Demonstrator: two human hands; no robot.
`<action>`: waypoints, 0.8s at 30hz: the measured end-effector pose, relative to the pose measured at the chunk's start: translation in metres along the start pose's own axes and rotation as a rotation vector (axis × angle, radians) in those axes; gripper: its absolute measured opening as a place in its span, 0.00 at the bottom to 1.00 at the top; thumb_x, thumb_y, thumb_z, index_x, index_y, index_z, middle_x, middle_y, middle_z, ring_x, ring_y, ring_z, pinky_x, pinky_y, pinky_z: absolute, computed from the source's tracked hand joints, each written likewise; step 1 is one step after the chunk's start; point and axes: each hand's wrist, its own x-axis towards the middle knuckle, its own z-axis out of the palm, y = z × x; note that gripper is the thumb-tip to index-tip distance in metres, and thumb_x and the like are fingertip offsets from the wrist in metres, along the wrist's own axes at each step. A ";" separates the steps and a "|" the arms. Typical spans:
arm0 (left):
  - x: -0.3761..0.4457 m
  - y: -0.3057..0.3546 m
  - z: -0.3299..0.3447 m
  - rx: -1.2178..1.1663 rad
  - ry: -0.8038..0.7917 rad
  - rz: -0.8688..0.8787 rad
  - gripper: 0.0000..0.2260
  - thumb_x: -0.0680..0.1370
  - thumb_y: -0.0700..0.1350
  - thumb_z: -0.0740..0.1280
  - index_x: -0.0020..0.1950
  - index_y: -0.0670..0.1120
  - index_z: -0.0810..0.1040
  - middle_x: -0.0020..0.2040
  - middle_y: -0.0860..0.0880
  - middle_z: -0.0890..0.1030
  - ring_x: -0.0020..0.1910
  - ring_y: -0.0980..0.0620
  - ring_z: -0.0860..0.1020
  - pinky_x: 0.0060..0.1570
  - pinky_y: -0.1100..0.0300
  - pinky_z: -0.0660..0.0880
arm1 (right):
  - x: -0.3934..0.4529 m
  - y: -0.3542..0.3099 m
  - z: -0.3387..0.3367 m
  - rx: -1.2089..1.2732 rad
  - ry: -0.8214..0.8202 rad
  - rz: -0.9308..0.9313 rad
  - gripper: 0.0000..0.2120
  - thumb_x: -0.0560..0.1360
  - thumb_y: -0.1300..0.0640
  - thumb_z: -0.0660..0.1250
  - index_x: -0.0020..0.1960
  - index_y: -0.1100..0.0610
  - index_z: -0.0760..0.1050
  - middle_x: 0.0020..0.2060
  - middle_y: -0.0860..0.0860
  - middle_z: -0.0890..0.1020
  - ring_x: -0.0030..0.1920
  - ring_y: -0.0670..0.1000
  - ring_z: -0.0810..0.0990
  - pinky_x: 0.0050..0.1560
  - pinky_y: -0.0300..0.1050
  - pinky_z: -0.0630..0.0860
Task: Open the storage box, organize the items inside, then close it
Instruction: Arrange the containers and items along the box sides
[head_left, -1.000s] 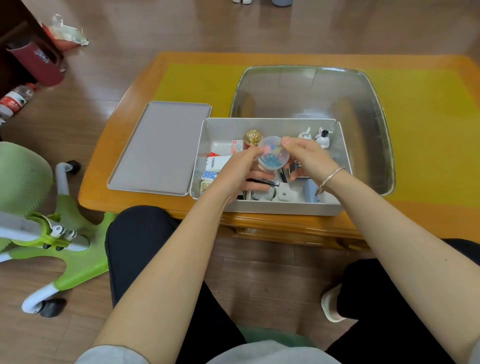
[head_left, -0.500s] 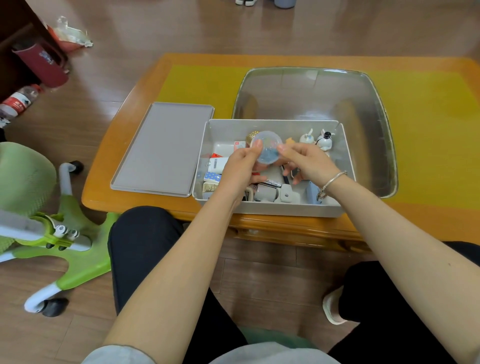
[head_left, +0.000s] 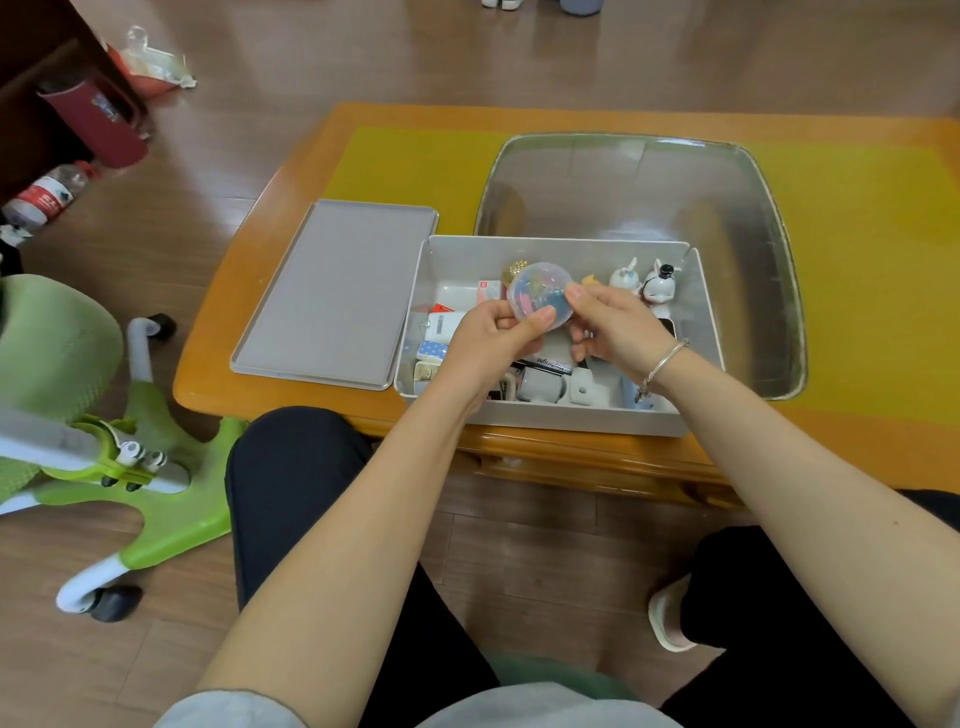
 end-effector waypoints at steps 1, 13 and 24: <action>0.000 0.000 -0.002 0.000 0.016 0.000 0.09 0.76 0.45 0.71 0.51 0.42 0.78 0.39 0.49 0.81 0.44 0.53 0.80 0.53 0.57 0.79 | 0.002 0.000 0.002 -0.015 0.007 0.004 0.16 0.82 0.53 0.56 0.41 0.57 0.75 0.30 0.53 0.69 0.30 0.51 0.68 0.32 0.44 0.71; 0.003 -0.011 -0.026 0.369 0.141 0.082 0.34 0.75 0.52 0.71 0.72 0.44 0.57 0.55 0.57 0.75 0.56 0.55 0.75 0.42 0.68 0.71 | 0.040 -0.019 0.027 -0.115 0.115 0.017 0.13 0.79 0.53 0.61 0.59 0.61 0.72 0.35 0.55 0.77 0.28 0.51 0.76 0.22 0.39 0.74; 0.060 -0.023 -0.040 1.393 -0.099 -0.081 0.39 0.76 0.71 0.47 0.79 0.47 0.48 0.77 0.39 0.56 0.76 0.39 0.52 0.72 0.43 0.52 | 0.100 -0.037 0.048 -0.254 0.090 0.059 0.10 0.77 0.57 0.65 0.56 0.62 0.74 0.36 0.55 0.80 0.29 0.48 0.81 0.21 0.39 0.75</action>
